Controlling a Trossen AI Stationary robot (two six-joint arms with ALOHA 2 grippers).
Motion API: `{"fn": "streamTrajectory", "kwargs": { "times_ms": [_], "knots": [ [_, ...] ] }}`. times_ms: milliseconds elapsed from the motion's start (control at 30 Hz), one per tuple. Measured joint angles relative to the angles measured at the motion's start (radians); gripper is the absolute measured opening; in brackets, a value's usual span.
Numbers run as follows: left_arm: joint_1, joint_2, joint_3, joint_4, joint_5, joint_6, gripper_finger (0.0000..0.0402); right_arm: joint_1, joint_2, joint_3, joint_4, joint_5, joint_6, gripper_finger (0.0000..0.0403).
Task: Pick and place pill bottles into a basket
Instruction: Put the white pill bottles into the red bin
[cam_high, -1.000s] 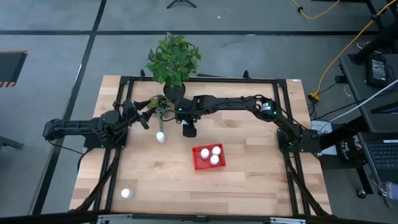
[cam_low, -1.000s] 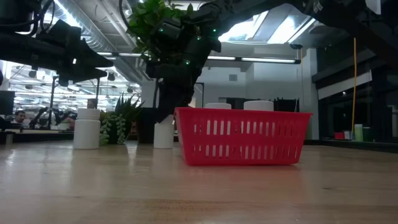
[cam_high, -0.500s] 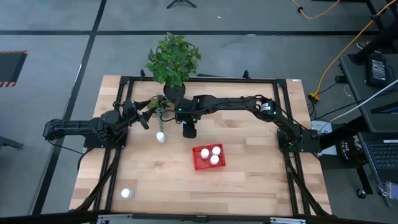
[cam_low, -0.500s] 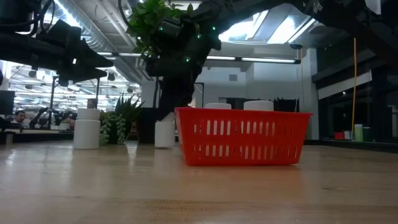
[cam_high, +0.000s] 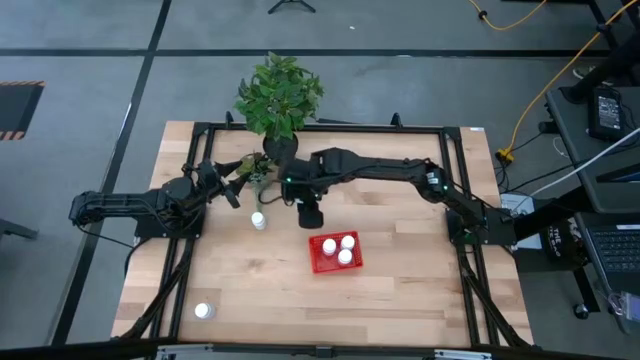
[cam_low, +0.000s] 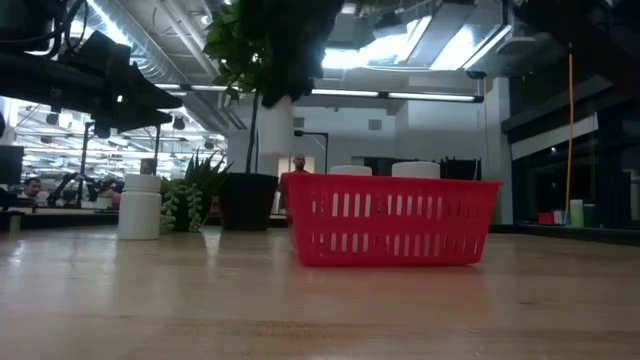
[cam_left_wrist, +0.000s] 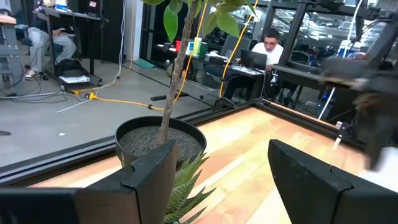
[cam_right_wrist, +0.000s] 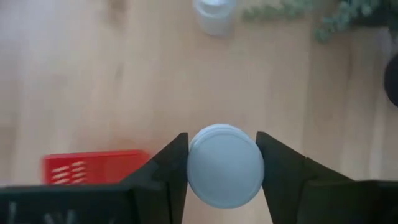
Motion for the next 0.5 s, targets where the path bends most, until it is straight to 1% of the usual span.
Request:
{"fn": "streamTrajectory", "kwargs": {
  "times_ms": [100, 200, 300, 400, 500],
  "knots": [
    [0.0, 0.0, 0.0, 0.0, 0.001, 0.0, 0.0246, 0.034, -0.059, -0.03, -0.037, 0.005, 0.032, 0.0151],
    [0.0, 0.0, 0.0, 0.0, 0.009, -0.001, 0.0246, 0.077, -0.102, -0.031, -0.1, 0.055, 0.069, 0.0151],
    [0.0, 0.002, 0.0, 0.001, 0.008, -0.002, 0.0246, 0.127, -0.132, -0.031, -0.103, 0.099, 0.122, 0.0151],
    [0.0, 0.006, 0.0, 0.001, 0.008, -0.003, 0.0246, 0.182, -0.152, -0.03, -0.079, 0.112, 0.188, 0.0151],
    [0.0, 0.009, 0.0, 0.001, 0.008, -0.003, 0.0246, 0.239, -0.154, -0.031, -0.076, 0.164, 0.238, 0.0151]
  ]
}}
